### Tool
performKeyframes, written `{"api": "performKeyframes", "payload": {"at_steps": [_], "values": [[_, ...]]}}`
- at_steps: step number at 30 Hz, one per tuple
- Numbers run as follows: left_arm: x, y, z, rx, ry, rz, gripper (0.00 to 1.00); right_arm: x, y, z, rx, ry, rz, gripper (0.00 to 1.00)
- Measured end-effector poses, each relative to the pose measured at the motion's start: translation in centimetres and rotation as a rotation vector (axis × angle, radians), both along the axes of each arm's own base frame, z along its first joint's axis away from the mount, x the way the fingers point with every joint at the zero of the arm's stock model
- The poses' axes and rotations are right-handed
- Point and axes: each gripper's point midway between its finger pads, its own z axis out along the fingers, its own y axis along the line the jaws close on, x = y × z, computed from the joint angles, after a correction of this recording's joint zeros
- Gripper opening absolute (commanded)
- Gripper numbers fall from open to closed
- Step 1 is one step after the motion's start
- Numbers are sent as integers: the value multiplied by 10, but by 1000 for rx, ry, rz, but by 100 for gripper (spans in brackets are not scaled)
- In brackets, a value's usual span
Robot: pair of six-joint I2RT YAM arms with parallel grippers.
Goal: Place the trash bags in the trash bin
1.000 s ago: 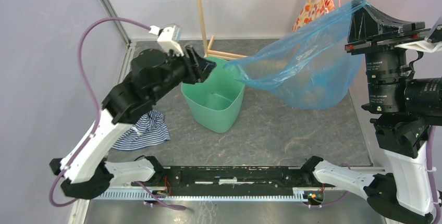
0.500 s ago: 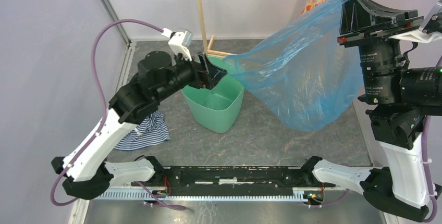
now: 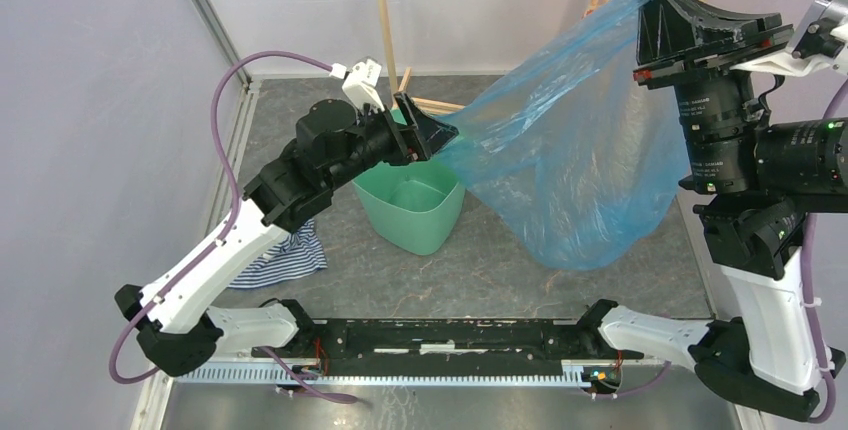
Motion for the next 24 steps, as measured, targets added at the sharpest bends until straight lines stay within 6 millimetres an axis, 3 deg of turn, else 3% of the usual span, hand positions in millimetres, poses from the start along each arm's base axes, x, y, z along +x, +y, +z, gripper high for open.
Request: {"api": "performKeyframes", "payload": {"at_steps": [4,10,12,15,20,24], "values": [[2,-8,5,-55,25,-5,66,3,4,0,-2,3,6,0],[9,-18,-8,-53,72,-6,16,8,12,-1,-14,3,20,0],[9,-17,-8,-44,73,1,6,9,14,-1,-16,0,23,0],[9,-9,11,-40,36,21,2,10,16,2,-11,-12,28,0],[7,15,77,-66,-106,83,2,13,25,7,-6,-39,51,0],[3,42,110,-64,-189,155,2,17,35,10,3,-55,80,0]]}}
